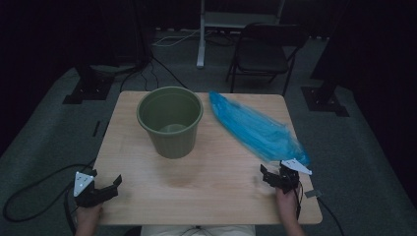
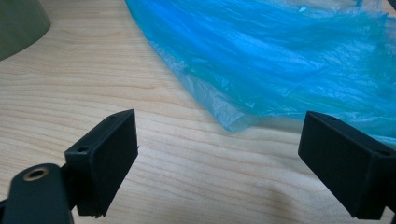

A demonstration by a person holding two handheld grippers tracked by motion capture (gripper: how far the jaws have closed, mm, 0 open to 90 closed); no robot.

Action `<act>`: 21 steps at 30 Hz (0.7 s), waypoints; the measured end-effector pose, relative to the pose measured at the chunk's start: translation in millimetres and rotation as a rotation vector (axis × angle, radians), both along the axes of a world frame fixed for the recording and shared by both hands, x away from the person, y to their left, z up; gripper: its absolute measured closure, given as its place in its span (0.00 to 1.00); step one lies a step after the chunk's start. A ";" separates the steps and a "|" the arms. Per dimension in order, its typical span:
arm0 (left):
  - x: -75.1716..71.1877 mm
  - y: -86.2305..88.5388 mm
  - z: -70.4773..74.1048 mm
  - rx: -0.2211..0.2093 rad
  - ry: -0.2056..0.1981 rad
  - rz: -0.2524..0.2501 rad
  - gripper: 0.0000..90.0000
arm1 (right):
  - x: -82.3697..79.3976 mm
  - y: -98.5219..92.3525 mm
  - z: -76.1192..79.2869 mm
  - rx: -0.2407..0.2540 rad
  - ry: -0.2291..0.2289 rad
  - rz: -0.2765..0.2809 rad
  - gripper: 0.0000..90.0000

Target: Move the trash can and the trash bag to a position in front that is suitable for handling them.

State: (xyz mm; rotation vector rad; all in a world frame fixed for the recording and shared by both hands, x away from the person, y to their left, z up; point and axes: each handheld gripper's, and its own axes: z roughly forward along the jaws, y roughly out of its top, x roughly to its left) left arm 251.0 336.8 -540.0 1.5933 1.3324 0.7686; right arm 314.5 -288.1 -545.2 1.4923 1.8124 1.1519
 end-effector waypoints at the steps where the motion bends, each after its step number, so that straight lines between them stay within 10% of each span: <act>1: 1.5 0.2 -0.1 -0.003 0.010 -0.007 0.01 | 1.2 0.7 -0.2 -0.002 0.016 0.003 0.13; 21: 22.8 -0.2 -0.1 -0.024 0.053 -0.023 0.01 | 39.2 41.3 15.5 -0.004 0.020 0.123 0.13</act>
